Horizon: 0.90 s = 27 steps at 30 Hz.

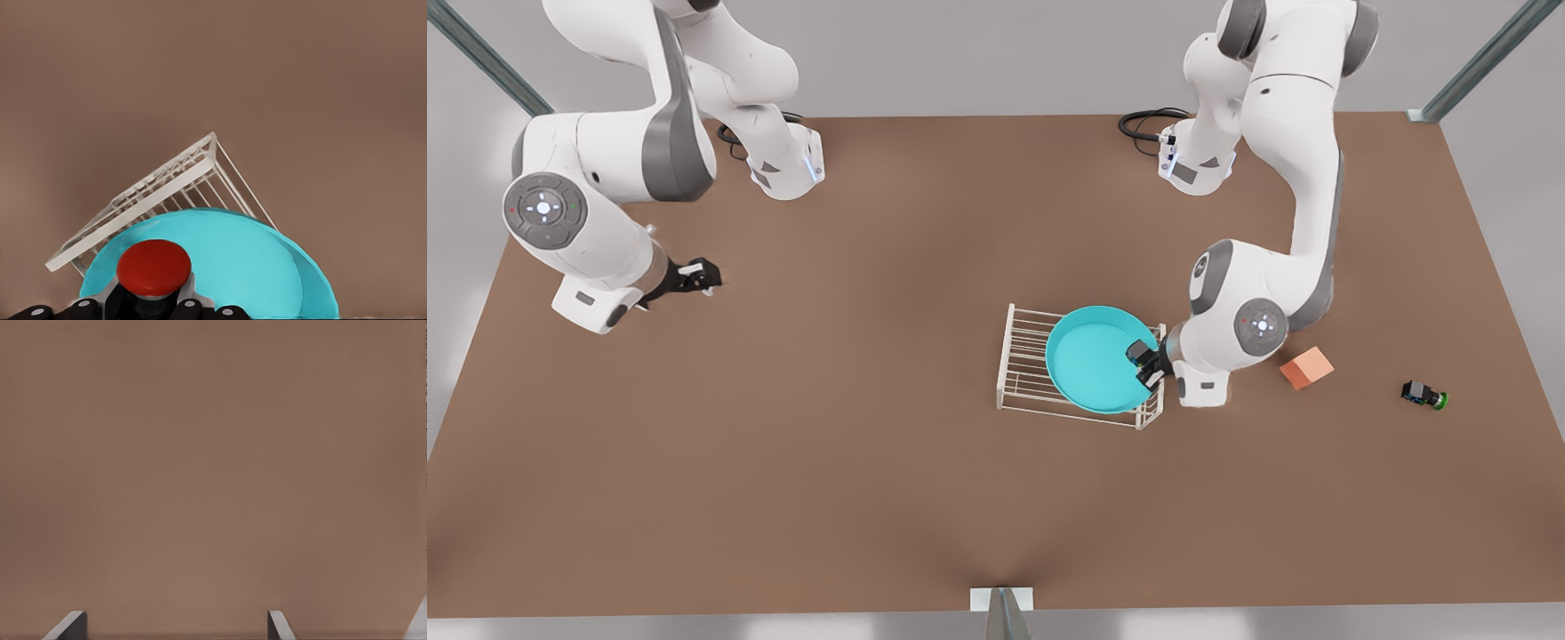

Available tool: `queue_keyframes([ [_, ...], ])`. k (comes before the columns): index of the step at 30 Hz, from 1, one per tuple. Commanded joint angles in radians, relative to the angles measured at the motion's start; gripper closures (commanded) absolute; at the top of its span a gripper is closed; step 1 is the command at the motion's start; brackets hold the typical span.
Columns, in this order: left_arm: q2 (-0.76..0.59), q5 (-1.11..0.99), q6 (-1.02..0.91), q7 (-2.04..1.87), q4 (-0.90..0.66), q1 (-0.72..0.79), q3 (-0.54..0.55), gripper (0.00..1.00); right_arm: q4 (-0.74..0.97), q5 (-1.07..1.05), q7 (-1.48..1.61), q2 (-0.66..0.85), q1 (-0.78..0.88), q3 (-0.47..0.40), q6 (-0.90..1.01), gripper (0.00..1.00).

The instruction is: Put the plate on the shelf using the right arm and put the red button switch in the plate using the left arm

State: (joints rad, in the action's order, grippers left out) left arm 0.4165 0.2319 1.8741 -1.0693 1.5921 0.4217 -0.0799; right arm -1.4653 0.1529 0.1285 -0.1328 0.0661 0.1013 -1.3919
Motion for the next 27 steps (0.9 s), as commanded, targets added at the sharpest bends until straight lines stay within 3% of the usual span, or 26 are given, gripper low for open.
queue_keyframes([
  [1,0.018,-0.003,0.039,-0.313,0.0,0.025,0.011,0.71,0.0,0.002,0.014,-0.001,-0.002,-0.005,0.001,0.0],
  [4,0.056,-0.005,0.076,-0.345,-0.003,0.048,0.034,0.69,0.0,0.001,0.013,-0.002,-0.002,-0.005,0.002,0.0],
  [5,0.056,-0.005,0.076,-0.336,-0.004,0.043,0.034,0.0,0.0,0.001,0.013,-0.002,-0.002,-0.005,0.001,0.0],
  [7,0.045,-0.009,0.068,-0.334,-0.011,0.04,0.031,0.0,0.002,0.001,0.013,-0.004,-0.002,-0.005,0.001,0.0],
  [9,-0.054,-0.02,-0.118,-0.065,-0.024,0.022,-0.029,0.0,0.0,-0.001,0.013,-0.004,-0.002,-0.003,0.001,0.0],
  [12,-0.202,-0.224,-0.48,0.724,-0.156,-0.032,-0.046,0.0,0.002,-0.003,0.013,-0.004,-0.002,-0.005,0.001,0.0],
  [15,-0.237,-0.237,-0.604,1.298,-0.225,-0.086,-0.086,0.0,0.0,-0.004,0.013,-0.001,-0.002,-0.005,0.001,0.0],
  [18,-0.182,-0.238,-0.601,1.327,-0.299,-0.098,-0.058,0.0,-0.003,0.002,0.01,0.002,-0.003,-0.005,0.002,0.0],
  [27,-0.217,-0.226,-0.625,1.23,-0.317,-0.112,-0.047,0.0,-0.006,0.007,-0.024,0.027,-0.016,-0.006,0.001,0.0],
])
